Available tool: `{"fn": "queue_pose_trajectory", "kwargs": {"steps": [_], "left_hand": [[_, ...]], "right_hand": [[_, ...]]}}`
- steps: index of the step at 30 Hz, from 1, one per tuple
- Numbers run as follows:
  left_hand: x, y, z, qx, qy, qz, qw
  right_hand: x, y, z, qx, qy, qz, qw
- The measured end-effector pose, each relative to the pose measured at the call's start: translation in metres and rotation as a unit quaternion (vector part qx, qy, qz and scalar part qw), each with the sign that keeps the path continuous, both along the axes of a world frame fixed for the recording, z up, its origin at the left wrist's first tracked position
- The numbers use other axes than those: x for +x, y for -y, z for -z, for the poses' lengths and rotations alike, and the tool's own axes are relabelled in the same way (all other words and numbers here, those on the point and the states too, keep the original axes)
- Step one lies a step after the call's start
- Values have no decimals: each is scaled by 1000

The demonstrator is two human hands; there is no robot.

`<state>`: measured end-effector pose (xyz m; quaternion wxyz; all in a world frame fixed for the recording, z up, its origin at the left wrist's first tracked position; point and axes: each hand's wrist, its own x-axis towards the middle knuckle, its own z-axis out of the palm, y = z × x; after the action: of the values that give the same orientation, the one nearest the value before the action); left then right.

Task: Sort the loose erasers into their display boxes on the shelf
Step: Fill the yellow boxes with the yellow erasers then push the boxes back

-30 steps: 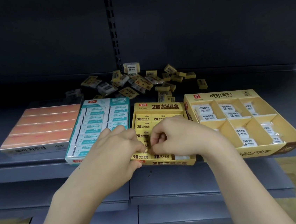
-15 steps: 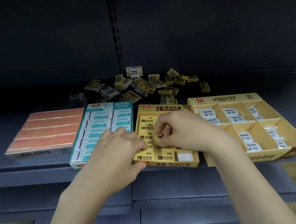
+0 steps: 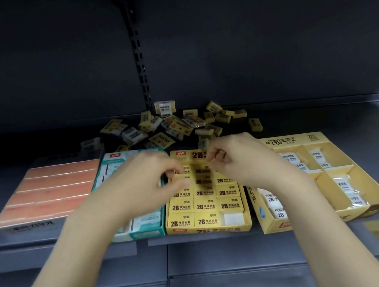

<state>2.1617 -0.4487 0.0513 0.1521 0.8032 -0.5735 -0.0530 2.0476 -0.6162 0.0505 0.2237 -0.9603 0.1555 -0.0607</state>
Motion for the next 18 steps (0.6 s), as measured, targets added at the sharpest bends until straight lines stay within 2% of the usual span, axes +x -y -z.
{"fn": "queue_pose_trajectory", "kwargs": {"steps": [4,7,13,18], "left_hand": [[42,42,-6,-47,75,1,996],[67,79,0,-65,150,48,985],[77,133,13,42,245,116,961],[79,150,24,110,261,149,947]], "right_hand": [[0,10,0,-43,23,12,999],[-3,19,3,-78,33,20,996],[-11,42,4,-124,26,52,991],[-1,68,-5,-177,-20,41,983]]}}
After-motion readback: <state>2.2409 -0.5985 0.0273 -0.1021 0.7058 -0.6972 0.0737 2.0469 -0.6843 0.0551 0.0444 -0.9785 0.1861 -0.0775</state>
